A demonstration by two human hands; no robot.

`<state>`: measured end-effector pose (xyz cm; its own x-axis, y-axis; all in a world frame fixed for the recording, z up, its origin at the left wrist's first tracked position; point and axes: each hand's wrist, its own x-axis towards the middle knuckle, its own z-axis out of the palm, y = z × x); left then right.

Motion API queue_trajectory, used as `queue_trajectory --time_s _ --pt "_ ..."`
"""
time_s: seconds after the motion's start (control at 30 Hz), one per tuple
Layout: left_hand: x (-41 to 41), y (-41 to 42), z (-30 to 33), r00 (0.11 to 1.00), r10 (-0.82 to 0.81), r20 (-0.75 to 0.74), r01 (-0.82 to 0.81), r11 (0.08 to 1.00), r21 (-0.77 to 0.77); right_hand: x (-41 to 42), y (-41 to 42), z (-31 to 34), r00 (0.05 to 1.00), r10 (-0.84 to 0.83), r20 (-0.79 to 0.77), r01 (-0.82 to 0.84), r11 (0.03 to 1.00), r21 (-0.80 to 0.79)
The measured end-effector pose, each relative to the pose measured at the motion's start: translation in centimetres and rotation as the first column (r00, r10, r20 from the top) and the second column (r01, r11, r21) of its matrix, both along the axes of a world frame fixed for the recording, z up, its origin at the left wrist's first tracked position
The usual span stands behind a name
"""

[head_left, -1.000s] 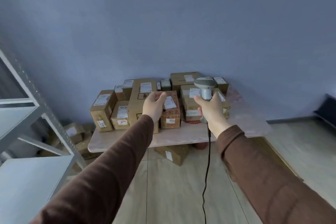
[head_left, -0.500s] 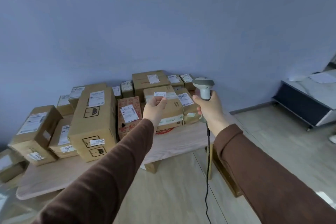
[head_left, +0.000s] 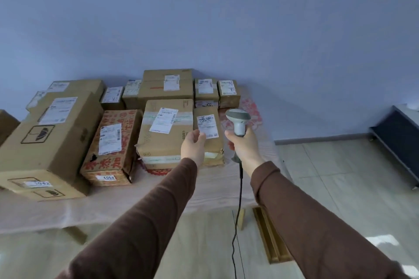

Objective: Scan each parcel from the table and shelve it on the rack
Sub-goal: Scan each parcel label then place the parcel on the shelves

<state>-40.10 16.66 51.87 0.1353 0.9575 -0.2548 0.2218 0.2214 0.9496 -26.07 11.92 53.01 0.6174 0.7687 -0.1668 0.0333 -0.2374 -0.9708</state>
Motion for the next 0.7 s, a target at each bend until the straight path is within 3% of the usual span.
queue_trajectory --time_s 0.43,0.7 --pt "7.5 5.4 -7.2 0.971 0.122 -0.206 -0.144 0.985 -0.094 4.0 6.9 -8.8 0.998 0.06 -0.029 -0.063 0.988 -0.141" --pt "8.6 7.0 -8.7 0.914 0.057 -0.402 -0.135 0.976 -0.17 5.3 7.7 -11.0 0.991 0.091 -0.093 -0.109 0.974 -0.198"
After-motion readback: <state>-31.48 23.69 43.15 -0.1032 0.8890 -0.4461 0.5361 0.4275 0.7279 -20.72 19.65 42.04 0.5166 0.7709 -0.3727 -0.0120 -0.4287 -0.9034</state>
